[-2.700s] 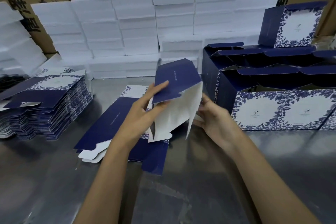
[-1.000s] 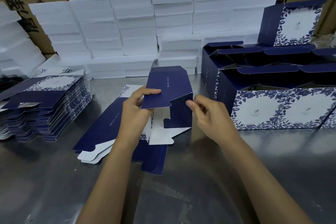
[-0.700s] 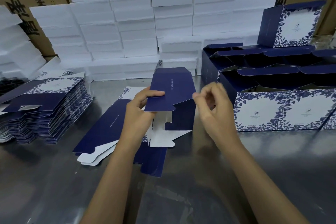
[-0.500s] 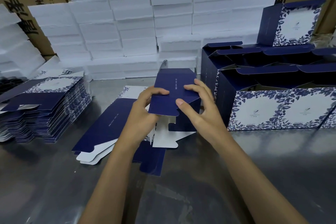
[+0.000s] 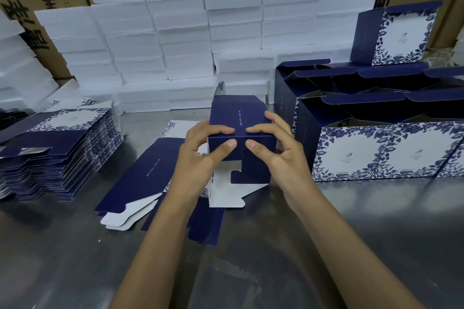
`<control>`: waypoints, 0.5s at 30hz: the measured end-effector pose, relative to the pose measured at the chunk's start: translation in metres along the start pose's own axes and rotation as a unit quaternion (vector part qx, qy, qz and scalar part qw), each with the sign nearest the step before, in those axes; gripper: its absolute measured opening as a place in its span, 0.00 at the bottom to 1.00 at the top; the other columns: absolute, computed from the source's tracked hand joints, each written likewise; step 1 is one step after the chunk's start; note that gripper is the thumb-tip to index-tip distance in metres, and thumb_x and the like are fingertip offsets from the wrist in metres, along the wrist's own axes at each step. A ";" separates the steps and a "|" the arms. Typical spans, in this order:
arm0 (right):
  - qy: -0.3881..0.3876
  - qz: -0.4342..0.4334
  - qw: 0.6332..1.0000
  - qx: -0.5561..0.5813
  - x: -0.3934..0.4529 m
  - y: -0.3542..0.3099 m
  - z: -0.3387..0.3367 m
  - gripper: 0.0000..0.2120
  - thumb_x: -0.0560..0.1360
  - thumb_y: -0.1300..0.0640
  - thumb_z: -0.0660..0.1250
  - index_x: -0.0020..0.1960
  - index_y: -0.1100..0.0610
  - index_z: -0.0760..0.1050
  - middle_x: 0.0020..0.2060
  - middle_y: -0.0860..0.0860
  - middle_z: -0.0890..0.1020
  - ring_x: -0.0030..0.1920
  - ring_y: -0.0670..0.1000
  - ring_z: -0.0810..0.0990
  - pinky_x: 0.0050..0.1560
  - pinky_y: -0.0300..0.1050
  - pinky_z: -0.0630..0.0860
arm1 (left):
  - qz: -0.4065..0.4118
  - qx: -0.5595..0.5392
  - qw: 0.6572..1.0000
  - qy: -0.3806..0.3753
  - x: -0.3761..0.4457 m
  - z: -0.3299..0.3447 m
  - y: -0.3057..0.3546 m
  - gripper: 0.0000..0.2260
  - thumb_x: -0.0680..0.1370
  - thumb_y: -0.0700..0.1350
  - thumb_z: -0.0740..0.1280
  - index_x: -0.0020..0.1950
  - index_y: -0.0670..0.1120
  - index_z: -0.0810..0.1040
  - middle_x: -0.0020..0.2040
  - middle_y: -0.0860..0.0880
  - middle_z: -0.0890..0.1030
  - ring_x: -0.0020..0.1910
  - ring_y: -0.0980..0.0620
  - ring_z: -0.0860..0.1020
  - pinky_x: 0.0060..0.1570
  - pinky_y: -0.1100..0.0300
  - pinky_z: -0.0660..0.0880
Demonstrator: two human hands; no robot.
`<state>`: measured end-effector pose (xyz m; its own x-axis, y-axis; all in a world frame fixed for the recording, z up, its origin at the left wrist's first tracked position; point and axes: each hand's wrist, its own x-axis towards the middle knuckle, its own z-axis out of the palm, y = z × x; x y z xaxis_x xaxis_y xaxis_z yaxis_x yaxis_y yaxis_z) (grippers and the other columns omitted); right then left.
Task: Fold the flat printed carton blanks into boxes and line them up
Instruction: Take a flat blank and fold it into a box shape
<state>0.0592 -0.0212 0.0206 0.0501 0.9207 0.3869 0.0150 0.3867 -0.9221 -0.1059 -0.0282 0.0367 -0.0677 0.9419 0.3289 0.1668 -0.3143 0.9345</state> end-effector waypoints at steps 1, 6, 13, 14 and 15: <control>-0.003 -0.004 1.000 -0.010 -0.001 -0.001 0.000 0.11 0.75 0.62 0.74 0.52 0.46 0.83 0.72 0.40 0.69 0.74 0.41 0.67 0.73 0.57 0.68 | 0.003 -0.001 1.000 0.008 -0.001 0.003 0.000 0.09 0.74 0.45 0.75 0.52 0.58 0.84 0.67 0.56 0.75 0.66 0.60 0.73 0.65 0.56 0.73; 0.007 -0.030 0.999 -0.043 -0.006 -0.002 0.009 0.12 0.76 0.61 0.74 0.52 0.43 0.83 0.75 0.41 0.65 0.76 0.39 0.63 0.76 0.48 0.65 | 0.013 -0.009 0.999 0.033 -0.002 0.010 0.000 0.08 0.74 0.43 0.76 0.49 0.55 0.85 0.67 0.54 0.74 0.70 0.60 0.70 0.69 0.56 0.70; 0.020 -0.028 0.999 -0.035 -0.002 -0.002 0.009 0.11 0.75 0.62 0.74 0.50 0.45 0.84 0.75 0.41 0.67 0.75 0.42 0.65 0.74 0.53 0.66 | 0.005 -0.020 0.999 0.034 -0.002 0.012 0.000 0.07 0.73 0.43 0.76 0.48 0.55 0.86 0.66 0.53 0.75 0.69 0.60 0.72 0.69 0.54 0.71; 0.014 -0.027 0.999 -0.033 -0.002 -0.002 0.008 0.12 0.76 0.61 0.74 0.51 0.44 0.84 0.75 0.41 0.66 0.76 0.41 0.64 0.75 0.53 0.66 | 0.001 -0.024 0.999 0.023 -0.001 0.010 0.000 0.08 0.74 0.44 0.76 0.50 0.55 0.86 0.67 0.52 0.75 0.68 0.58 0.73 0.69 0.51 0.71; 0.009 -0.025 0.999 -0.032 -0.003 -0.002 0.008 0.12 0.76 0.61 0.74 0.52 0.44 0.84 0.75 0.40 0.66 0.76 0.40 0.64 0.75 0.52 0.66 | -0.002 -0.027 1.000 0.014 -0.001 0.008 0.000 0.08 0.74 0.44 0.76 0.51 0.55 0.86 0.67 0.52 0.75 0.68 0.56 0.73 0.68 0.49 0.72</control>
<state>0.0514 -0.0243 0.0217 0.0665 0.8986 0.4338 0.0819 0.4283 -0.8999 -0.0984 -0.0283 0.0356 -0.0951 0.9401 0.3275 0.1134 -0.3166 0.9418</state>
